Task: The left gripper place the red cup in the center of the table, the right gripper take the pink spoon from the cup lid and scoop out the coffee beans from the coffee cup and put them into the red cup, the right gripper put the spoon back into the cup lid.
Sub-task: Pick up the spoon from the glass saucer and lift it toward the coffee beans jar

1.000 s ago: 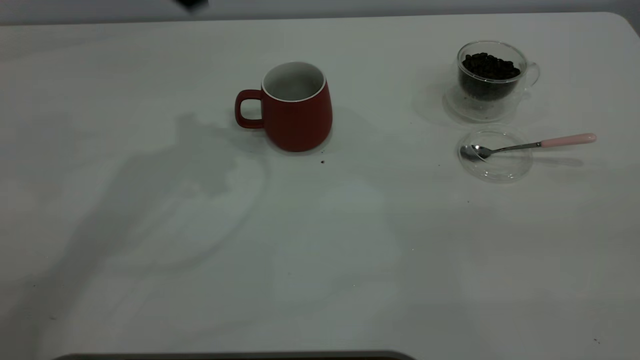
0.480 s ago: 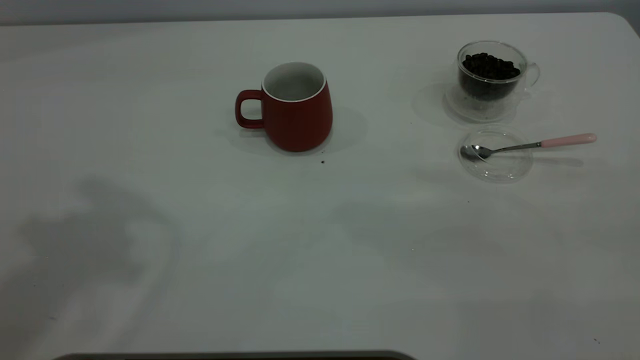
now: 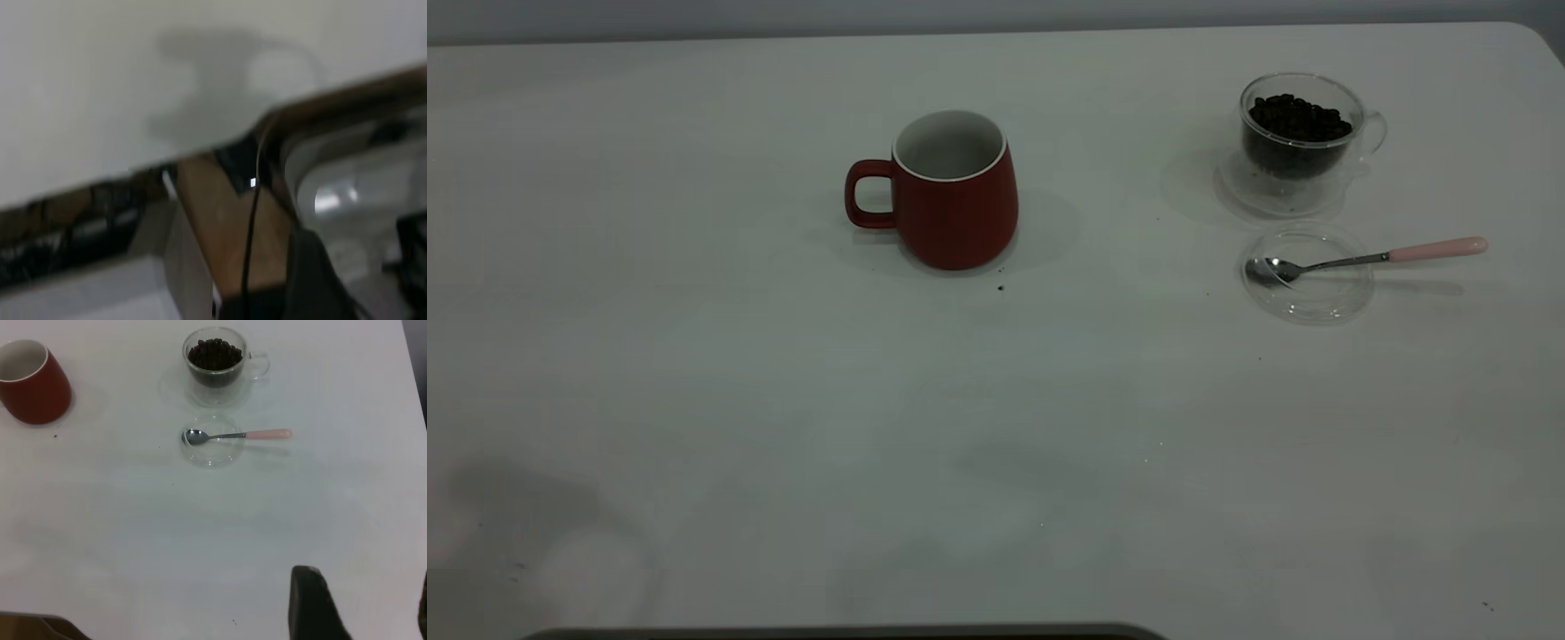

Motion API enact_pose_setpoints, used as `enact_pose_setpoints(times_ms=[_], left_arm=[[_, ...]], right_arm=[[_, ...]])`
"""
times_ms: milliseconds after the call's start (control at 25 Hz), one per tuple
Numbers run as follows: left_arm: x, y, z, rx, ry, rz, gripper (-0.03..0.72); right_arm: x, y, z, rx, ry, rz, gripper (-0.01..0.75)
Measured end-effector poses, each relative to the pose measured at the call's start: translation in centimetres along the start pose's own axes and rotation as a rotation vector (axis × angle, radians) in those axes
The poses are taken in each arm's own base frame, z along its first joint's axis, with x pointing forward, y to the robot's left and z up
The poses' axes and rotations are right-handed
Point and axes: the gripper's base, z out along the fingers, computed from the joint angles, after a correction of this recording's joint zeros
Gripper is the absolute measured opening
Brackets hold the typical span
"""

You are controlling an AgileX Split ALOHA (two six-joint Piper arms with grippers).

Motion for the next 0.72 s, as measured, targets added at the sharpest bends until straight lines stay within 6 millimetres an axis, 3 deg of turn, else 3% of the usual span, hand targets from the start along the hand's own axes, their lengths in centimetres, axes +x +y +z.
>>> enact_pose_setpoints(times_ms=[120, 280, 720], left_arm=[[3.1, 0.0, 2.0, -0.001, 0.027, 0.000, 0.463], [5.9, 0.1, 3.1, 0.003, -0.066, -0.003, 0.463], [11.7, 0.4, 0.6, 0.021, -0.487, -0.025, 0.463]], right_arm=[[0.0, 0.0, 0.0, 0.000, 0.000, 0.000, 0.415], [0.0, 0.0, 0.0, 0.000, 0.000, 0.000, 0.415], [0.0, 0.0, 0.0, 0.000, 0.000, 0.000, 0.415]])
